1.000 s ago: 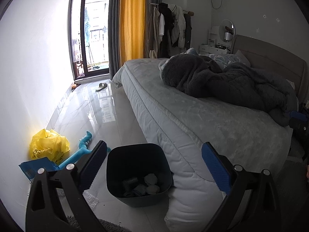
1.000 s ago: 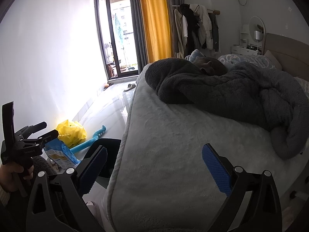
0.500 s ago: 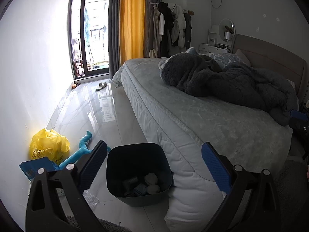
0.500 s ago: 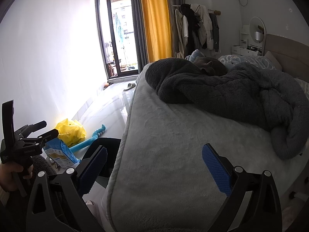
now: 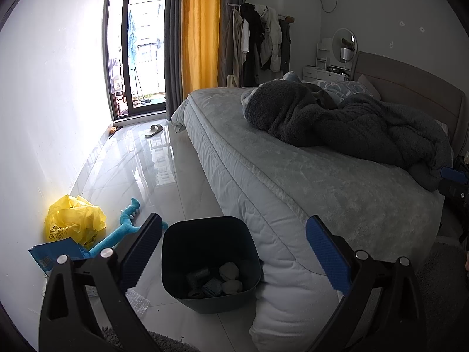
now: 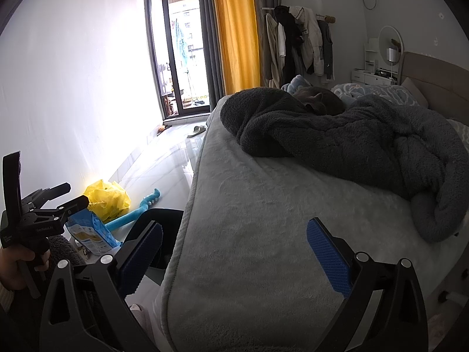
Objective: Collect trash
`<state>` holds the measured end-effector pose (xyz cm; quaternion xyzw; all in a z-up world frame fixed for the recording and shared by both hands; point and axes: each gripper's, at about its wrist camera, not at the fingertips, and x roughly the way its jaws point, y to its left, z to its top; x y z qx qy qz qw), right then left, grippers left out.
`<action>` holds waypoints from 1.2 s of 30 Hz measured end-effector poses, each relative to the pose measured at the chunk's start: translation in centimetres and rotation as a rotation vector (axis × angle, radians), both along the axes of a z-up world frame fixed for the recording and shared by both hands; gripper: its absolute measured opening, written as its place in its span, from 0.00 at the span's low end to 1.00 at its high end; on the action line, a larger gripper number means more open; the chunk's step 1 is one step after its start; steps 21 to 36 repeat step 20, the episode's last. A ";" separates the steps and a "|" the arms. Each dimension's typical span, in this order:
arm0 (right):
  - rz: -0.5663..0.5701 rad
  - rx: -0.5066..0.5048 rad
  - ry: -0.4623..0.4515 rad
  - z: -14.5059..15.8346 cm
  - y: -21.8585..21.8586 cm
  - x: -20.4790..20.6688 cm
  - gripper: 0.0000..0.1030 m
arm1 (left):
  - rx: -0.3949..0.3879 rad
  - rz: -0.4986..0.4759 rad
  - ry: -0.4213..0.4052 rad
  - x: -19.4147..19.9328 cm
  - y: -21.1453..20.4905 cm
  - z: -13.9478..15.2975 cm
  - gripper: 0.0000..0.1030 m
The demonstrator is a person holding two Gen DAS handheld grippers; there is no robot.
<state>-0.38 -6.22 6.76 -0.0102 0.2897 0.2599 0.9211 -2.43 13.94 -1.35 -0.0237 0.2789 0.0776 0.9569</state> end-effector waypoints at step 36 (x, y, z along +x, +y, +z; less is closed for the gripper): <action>0.002 -0.001 0.000 0.1 0.0 0.1 0.97 | 0.003 -0.005 0.001 -0.3 -0.2 -0.4 0.97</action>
